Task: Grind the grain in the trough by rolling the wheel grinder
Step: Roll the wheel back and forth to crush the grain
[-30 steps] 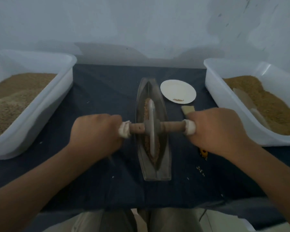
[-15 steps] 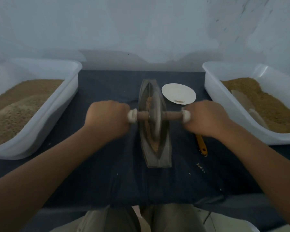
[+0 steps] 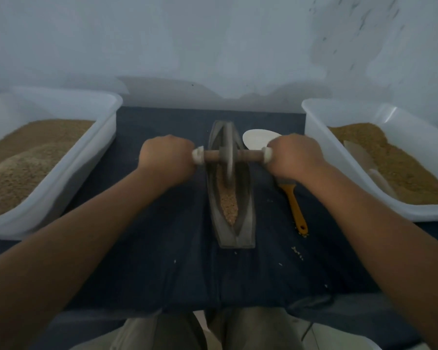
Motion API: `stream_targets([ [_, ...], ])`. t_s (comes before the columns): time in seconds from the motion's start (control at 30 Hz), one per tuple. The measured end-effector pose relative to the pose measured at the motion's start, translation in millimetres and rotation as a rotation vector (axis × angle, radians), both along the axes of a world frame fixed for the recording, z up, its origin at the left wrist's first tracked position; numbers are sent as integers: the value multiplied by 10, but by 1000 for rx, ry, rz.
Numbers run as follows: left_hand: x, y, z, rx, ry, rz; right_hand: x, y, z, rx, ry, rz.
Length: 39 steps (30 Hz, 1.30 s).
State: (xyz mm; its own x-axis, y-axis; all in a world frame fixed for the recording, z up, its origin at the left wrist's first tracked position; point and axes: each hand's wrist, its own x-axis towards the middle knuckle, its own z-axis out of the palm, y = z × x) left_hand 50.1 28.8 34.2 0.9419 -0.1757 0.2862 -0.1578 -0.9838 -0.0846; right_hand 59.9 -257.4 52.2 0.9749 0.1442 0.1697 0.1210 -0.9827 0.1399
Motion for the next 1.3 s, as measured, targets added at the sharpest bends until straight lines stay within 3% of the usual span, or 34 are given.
stream_targets([
  [0.2, -797, 233, -179, 45, -230, -178, -761, -230, 184, 98, 367, 167],
  [0.37, -218, 110, -175, -55, -3, -11, -255, -13, 77, -27, -20, 68],
  [0.47, 191, -23, 24, -67, 44, 46, 62, 105, 51, -32, -106, -2],
  [0.57, 126, -95, 141, 22, 35, 24, 88, 56, 8, 13, -13, -45],
  [0.7, -452, 95, 9, 124, -63, -129, -431, -159, 49, 118, 359, 75],
  [0.77, -700, 179, -52, 107, -140, -198, -710, -220, 145, 139, 458, 138],
  [0.83, -664, 219, -129, 69, -111, -162, -703, -219, 122, 146, 358, 163],
  [0.93, -232, 110, -78, -25, 98, -7, -331, -62, 28, 21, -5, 124],
  [1.0, 36, 10, 22, -36, 108, 48, -69, 47, 15, -14, -99, 72],
  [1.13, -3, -69, 139, 38, 50, 22, 40, 25, -11, 29, 51, -18],
  [1.3, -595, 145, -5, 126, -18, -164, -698, -196, -29, 125, 224, 51],
])
